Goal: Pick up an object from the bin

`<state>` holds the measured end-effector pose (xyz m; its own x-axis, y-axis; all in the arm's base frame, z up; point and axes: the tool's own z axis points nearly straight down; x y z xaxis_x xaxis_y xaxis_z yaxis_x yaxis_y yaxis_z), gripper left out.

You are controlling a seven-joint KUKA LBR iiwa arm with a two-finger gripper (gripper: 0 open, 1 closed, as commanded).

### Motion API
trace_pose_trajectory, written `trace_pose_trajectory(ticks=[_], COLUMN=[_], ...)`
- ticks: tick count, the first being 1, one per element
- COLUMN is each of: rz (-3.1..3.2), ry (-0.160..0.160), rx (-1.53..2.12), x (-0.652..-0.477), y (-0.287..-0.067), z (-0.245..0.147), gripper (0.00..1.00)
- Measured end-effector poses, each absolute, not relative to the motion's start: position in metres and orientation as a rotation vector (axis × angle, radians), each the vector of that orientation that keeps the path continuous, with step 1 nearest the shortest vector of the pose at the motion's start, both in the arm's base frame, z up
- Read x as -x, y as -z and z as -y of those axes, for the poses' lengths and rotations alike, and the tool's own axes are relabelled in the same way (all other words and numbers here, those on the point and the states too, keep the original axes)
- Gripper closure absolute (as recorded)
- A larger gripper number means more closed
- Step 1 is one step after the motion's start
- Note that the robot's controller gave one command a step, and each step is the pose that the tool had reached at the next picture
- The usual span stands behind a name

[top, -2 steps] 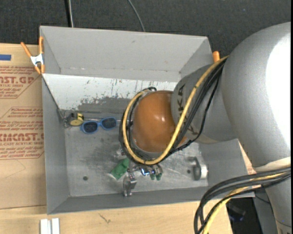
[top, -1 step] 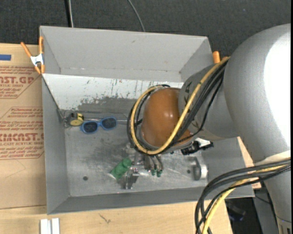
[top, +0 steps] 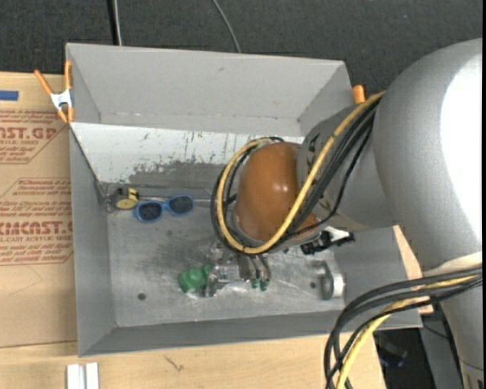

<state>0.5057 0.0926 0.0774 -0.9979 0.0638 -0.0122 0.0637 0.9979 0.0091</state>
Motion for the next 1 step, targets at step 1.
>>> trace_pose_trajectory(ticks=[1], rz=[-3.130], ry=[-0.005], rx=[-0.144], x=[-0.4952], y=[-0.2182], z=[-0.1219], gripper=[1.00])
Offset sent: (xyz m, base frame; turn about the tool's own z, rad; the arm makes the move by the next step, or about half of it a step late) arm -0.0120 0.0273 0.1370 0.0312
